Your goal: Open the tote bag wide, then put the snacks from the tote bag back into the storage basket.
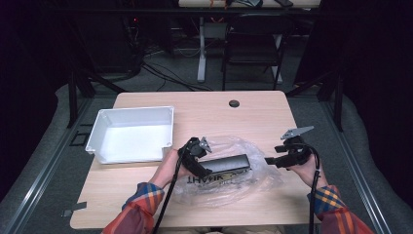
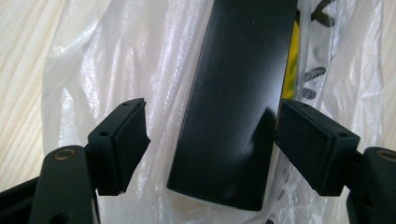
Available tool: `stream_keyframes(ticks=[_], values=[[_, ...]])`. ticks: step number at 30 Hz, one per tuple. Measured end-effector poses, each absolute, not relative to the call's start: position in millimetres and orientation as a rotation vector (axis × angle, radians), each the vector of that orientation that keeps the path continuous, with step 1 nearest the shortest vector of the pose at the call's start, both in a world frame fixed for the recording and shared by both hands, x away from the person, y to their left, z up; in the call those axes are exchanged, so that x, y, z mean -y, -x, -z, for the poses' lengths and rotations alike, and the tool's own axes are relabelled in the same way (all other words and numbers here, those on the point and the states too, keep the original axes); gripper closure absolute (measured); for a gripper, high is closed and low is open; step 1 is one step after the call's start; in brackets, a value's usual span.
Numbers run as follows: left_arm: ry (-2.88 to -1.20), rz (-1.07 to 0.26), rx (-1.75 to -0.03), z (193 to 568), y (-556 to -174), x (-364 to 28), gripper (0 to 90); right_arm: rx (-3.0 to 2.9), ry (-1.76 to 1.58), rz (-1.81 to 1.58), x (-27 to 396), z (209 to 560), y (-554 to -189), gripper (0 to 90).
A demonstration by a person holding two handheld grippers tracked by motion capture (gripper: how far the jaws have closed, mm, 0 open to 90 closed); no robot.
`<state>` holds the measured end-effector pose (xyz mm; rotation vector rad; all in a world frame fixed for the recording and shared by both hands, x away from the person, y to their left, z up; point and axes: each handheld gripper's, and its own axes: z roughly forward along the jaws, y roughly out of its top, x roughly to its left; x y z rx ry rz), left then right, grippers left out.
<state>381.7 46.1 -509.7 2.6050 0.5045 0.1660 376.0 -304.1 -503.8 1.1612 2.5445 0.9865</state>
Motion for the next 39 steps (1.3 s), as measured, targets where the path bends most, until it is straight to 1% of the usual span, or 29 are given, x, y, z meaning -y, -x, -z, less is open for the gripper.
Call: stream_keyframes(ticks=[3, 4, 6, 9, 15, 28, 33, 34, 39], values=[[-2.638, -0.170, -0.494, 517, -380, -43, 24.5, -2.552, -1.174, -0.966, 306, 507, -377, 30.7], [-2.645, -0.153, -0.487, 518, -380, -43, 24.6, -2.549, -1.180, -0.974, 306, 508, -377, 30.9], [-2.648, -0.153, -0.465, 519, -379, -41, 26.0, -2.554, -1.179, -0.965, 306, 508, -378, 31.2], [-2.665, -0.136, -0.430, 522, -377, -38, 29.6, -2.563, -1.181, -0.950, 305, 510, -378, 31.3], [-2.683, -0.148, -0.416, 526, -379, -37, 36.6, -2.576, -1.187, -0.933, 304, 514, -380, 31.3], [-2.750, -0.145, -0.401, 531, -378, -29, 39.5, -2.585, -1.193, -0.904, 302, 516, -381, 30.8], [-2.720, -0.127, -0.405, 531, -379, -32, 42.8, -2.576, -1.196, -0.910, 303, 515, -381, 28.5], [-2.720, -0.129, -0.403, 530, -379, -33, 43.0, -2.575, -1.203, -0.906, 303, 515, -381, 26.3], [-2.706, -0.141, -0.398, 525, -378, -36, 43.4, -2.572, -1.204, -0.902, 305, 516, -381, 26.0]])
